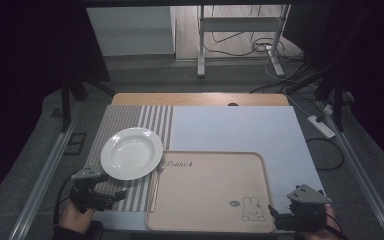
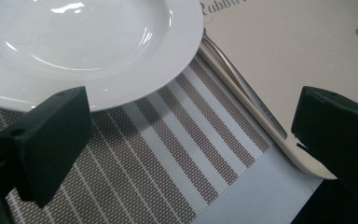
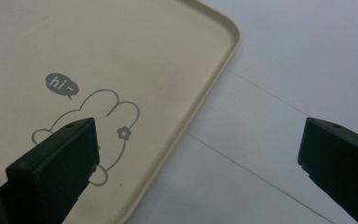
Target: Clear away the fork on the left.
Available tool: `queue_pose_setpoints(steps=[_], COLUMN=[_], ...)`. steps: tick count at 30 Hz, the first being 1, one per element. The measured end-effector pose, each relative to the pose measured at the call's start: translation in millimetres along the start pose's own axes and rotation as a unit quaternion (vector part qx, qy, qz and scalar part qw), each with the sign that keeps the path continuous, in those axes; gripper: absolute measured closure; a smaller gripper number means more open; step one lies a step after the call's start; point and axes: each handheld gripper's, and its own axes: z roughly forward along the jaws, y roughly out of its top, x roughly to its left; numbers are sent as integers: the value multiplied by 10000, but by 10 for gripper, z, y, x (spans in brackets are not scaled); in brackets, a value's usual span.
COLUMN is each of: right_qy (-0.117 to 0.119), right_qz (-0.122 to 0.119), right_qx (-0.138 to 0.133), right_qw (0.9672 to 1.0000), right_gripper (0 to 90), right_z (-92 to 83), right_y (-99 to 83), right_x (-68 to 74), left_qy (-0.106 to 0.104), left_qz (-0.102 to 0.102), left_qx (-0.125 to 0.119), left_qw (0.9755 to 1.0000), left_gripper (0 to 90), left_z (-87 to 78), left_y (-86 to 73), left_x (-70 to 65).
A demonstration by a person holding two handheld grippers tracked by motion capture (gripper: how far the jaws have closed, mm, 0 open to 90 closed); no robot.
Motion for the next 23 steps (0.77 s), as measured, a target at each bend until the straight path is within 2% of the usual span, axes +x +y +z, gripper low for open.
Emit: queue_pose_setpoints(steps=[5, 16, 23], right_qy=[-8, -15, -19], right_qz=[4, 9, -21], right_qx=[3, 6, 28], right_qw=[10000, 10000, 10000], right_gripper=[0, 0, 0], right_z=[0, 0, 7], right_y=[0, 1, 3], right_x=[-1, -1, 5], left_qy=[77, 222, 201], left_qz=[-32, 48, 29], left_qx=[-6, 30, 26], left_qw=[10000, 9997, 9998], left_gripper=[0, 0, 0], left_z=[-42, -104, -113], left_y=[-31, -85, -92], left_x=[8, -22, -18])
